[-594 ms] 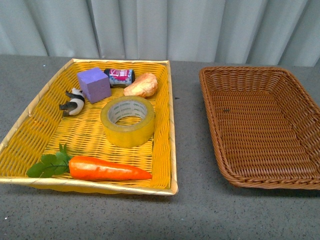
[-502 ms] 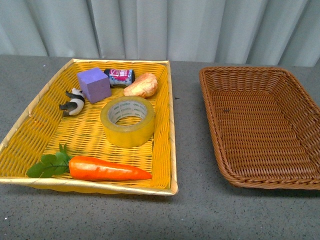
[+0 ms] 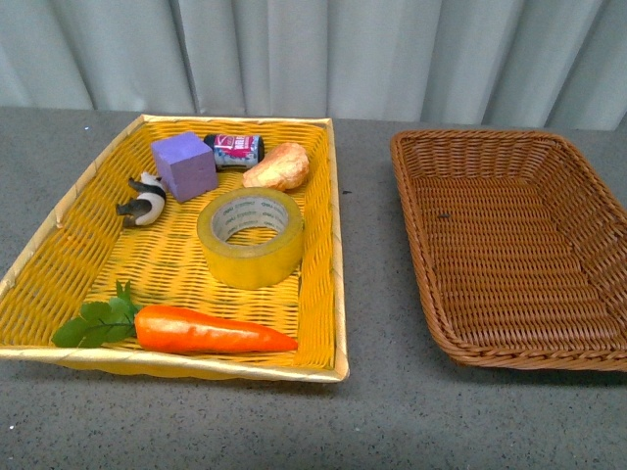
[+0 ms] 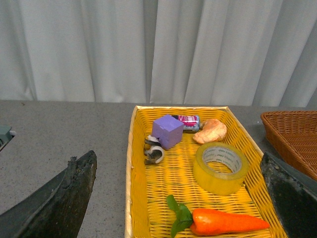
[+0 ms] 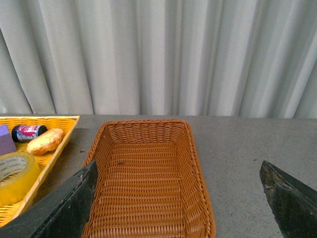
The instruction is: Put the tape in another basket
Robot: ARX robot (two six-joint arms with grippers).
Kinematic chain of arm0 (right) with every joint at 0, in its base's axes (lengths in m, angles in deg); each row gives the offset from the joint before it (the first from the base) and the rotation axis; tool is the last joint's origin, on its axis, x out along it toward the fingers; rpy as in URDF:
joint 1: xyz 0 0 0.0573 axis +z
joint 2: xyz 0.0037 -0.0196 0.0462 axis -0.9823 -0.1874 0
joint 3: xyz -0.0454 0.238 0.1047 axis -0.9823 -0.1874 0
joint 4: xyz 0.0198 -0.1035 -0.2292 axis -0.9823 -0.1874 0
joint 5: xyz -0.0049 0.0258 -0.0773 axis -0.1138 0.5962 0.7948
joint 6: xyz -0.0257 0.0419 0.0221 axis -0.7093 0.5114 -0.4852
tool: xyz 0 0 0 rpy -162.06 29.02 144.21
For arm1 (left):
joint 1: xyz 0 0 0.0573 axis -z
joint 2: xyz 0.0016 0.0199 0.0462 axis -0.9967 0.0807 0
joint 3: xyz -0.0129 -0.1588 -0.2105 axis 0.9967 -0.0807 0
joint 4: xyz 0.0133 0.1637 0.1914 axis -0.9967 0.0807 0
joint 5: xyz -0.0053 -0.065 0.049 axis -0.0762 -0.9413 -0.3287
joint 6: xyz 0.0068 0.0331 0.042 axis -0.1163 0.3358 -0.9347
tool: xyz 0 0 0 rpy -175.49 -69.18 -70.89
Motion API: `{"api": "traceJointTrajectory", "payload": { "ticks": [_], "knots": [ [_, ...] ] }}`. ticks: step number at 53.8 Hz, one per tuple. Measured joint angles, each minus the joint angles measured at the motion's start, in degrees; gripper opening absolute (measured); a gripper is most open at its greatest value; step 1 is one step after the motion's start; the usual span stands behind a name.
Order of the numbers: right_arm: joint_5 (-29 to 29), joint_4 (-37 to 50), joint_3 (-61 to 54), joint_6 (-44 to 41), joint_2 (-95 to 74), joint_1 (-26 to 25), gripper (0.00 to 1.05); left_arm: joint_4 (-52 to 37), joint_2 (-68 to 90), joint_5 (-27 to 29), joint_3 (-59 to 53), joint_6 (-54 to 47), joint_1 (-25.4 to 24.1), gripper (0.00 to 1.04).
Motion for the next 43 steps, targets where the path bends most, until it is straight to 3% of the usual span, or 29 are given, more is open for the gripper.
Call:
{"api": "traceJointTrajectory", "payload": {
  "ticks": [43],
  "knots": [
    [0.0, 0.0, 0.0, 0.0, 0.0, 0.0, 0.96, 0.0, 0.0, 0.0, 0.0, 0.0, 0.0, 0.98]
  ]
}}
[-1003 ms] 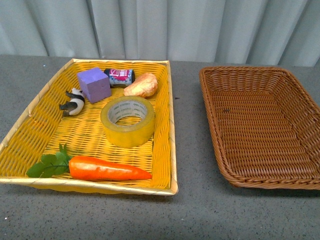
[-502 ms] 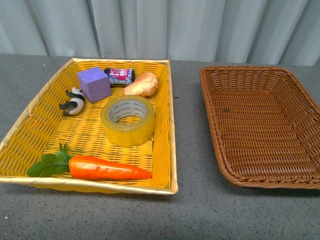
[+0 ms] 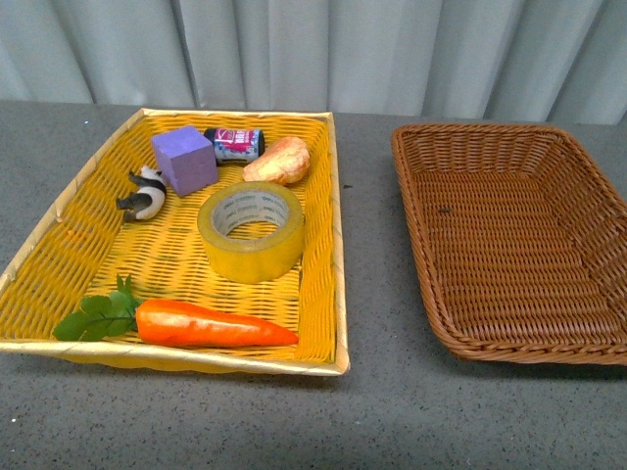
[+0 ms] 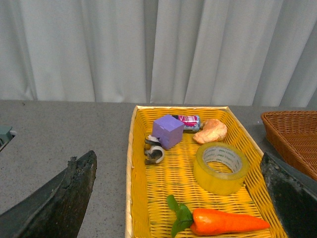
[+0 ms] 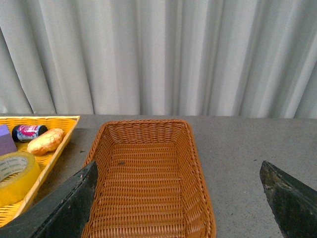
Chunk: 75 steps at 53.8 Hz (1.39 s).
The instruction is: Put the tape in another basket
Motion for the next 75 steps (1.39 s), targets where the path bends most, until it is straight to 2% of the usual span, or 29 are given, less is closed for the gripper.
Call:
{"api": "traceJointTrajectory", "payload": {
  "ticks": [29, 30, 34, 36, 40, 57, 64, 66, 75],
  "knots": [
    [0.0, 0.0, 0.0, 0.0, 0.0, -0.02, 0.96, 0.0, 0.0, 0.0, 0.0, 0.0, 0.0, 0.98],
    [0.0, 0.0, 0.0, 0.0, 0.0, 0.0, 0.96, 0.04, 0.04, 0.37, 0.02, 0.02, 0.04, 0.98],
    [0.0, 0.0, 0.0, 0.0, 0.0, -0.02, 0.96, 5.03, 3.54, 10.64, 1.64, 3.56, 3.21, 0.98],
    [0.02, 0.0, 0.0, 0.0, 0.02, 0.0, 0.96, 4.76, 7.15, 14.99, 1.99, 5.97, 4.26, 0.98],
    [0.0, 0.0, 0.0, 0.0, 0.04, -0.04, 0.96, 0.15, 14.23, 15.45, 2.32, 7.98, 4.39, 0.98],
    [0.0, 0.0, 0.0, 0.0, 0.04, -0.04, 0.96, -22.32, 56.26, 6.95, 15.15, 14.73, 5.38, 0.98],
    [0.0, 0.0, 0.0, 0.0, 0.04, -0.04, 0.96, -23.74, 70.99, 7.17, 22.34, 15.96, 5.99, 0.98],
    [0.0, 0.0, 0.0, 0.0, 0.04, -0.04, 0.96, -23.63, 76.19, 8.85, 25.4, 15.21, 6.62, 0.98],
    [0.0, 0.0, 0.0, 0.0, 0.04, -0.04, 0.96, -16.5, 93.48, 9.81, 40.33, 15.12, 10.12, 0.98]
  ]
}}
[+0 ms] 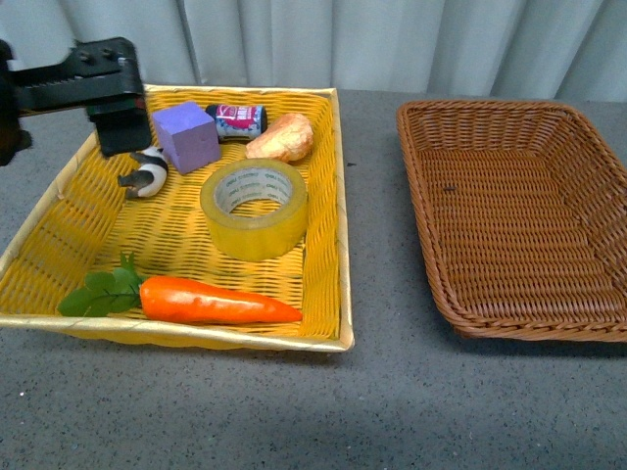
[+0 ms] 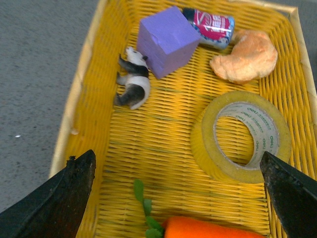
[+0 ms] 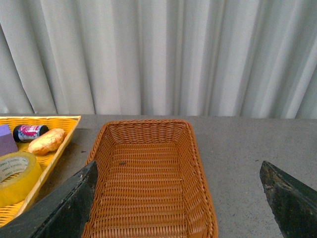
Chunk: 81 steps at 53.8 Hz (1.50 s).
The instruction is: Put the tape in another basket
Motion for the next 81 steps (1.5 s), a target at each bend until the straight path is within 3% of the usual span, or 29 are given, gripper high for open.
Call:
{"api": "traceJointTrajectory", "payload": {
  "ticks": [22, 50, 74, 81],
  "knots": [
    [0.0, 0.0, 0.0, 0.0, 0.0, 0.0, 0.96, 15.93, 21.51, 4.28, 21.27, 6.32, 4.61, 0.98],
    [0.0, 0.0, 0.0, 0.0, 0.0, 0.0, 0.96, 23.96, 30.51, 5.68, 30.32, 12.15, 7.08, 0.98],
    [0.0, 0.0, 0.0, 0.0, 0.0, 0.0, 0.96, 24.68, 30.99, 4.79, 31.91, 13.38, 7.19, 0.17],
    [0.0, 0.0, 0.0, 0.0, 0.0, 0.0, 0.96, 25.86, 30.71, 4.33, 32.15, 12.76, 7.17, 0.16]
  ]
}}
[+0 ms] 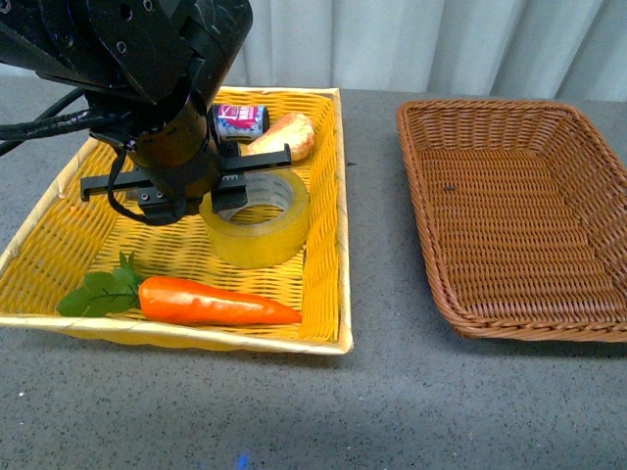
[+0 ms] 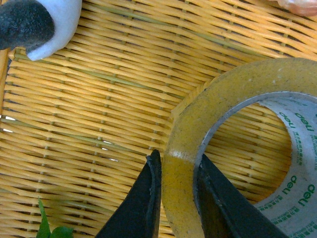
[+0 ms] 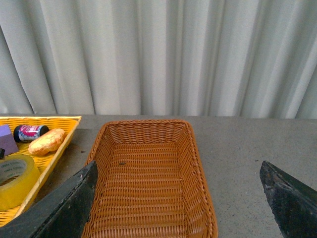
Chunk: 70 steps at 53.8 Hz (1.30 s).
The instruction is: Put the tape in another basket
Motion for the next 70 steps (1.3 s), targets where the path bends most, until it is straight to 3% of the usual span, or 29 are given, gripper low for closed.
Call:
{"api": "traceJointTrajectory", "payload": {
  "ticks": [8, 17, 21, 30, 36, 42, 55, 70],
  "knots": [
    [0.0, 0.0, 0.0, 0.0, 0.0, 0.0, 0.96, 0.35, -1.57, -1.73, 0.09, -2.71, -0.15, 0.16],
    [0.0, 0.0, 0.0, 0.0, 0.0, 0.0, 0.96, -4.57, -6.32, -5.38, 0.79, -13.4, 0.02, 0.16],
    [0.0, 0.0, 0.0, 0.0, 0.0, 0.0, 0.96, -8.85, -8.83, -7.26, 2.05, -22.84, 0.31, 0.16],
    [0.0, 0.0, 0.0, 0.0, 0.0, 0.0, 0.96, -7.87, -10.01, -15.45, 7.72, -40.72, 1.29, 0.16],
    [0.0, 0.0, 0.0, 0.0, 0.0, 0.0, 0.96, -8.33, -9.14, -17.31, 9.94, -51.8, 3.17, 0.16],
    [0.02, 0.0, 0.0, 0.0, 0.0, 0.0, 0.96, -7.87, -8.33, -25.46, 11.41, -59.93, 5.35, 0.16],
    [0.0, 0.0, 0.0, 0.0, 0.0, 0.0, 0.96, -1.42, -7.3, -30.97, 15.98, -67.21, 9.6, 0.16],
    [-0.52, -0.68, 0.15, -0.85, -0.37, -0.17, 0.96, -1.62, -7.19, -30.75, 16.61, -69.29, 10.12, 0.16]
  ]
}}
